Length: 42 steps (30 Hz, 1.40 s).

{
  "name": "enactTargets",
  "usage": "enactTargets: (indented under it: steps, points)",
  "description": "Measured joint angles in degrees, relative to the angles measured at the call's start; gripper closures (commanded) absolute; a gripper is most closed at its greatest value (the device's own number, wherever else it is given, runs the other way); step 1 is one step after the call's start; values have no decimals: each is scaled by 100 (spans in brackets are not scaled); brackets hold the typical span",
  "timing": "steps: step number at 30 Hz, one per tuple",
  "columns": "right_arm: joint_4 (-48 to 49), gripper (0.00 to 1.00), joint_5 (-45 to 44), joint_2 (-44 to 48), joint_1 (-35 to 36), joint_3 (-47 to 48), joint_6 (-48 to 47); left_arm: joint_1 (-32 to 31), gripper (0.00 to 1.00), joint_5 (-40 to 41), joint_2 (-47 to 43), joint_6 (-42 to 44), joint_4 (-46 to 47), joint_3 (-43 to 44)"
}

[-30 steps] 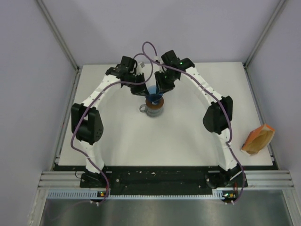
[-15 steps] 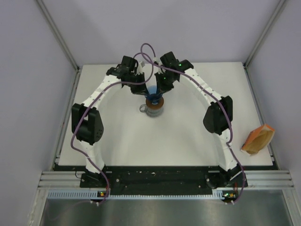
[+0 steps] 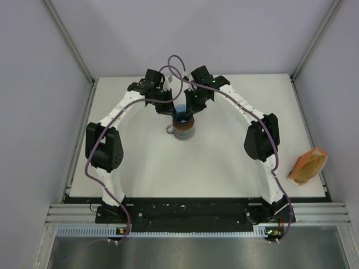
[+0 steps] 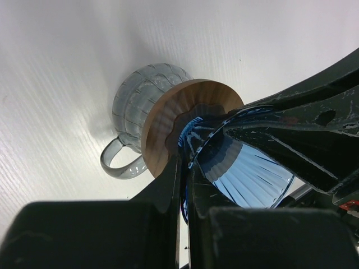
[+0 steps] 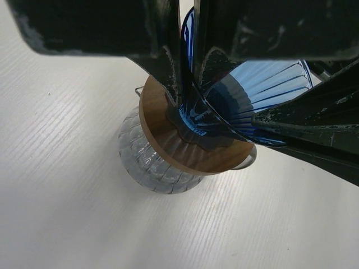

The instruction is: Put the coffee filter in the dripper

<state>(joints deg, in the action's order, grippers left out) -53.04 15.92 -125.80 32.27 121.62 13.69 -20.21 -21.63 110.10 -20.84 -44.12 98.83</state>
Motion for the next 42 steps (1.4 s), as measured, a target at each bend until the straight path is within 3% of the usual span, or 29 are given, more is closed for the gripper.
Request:
enactTargets:
  steps: [19, 36, 42]
  points:
    - [1047, 100, -39, 544, 24, -1255, 195, -17, 100, -122, -76, 155, 348, -326]
    - [1353, 100, 13, 671, 22, -1534, 306, -15, 100, -146, -70, 247, 326, -334]
    - [994, 89, -63, 566, 26, -1215, 284, -15, 94, -142, -26, 293, 197, -219]
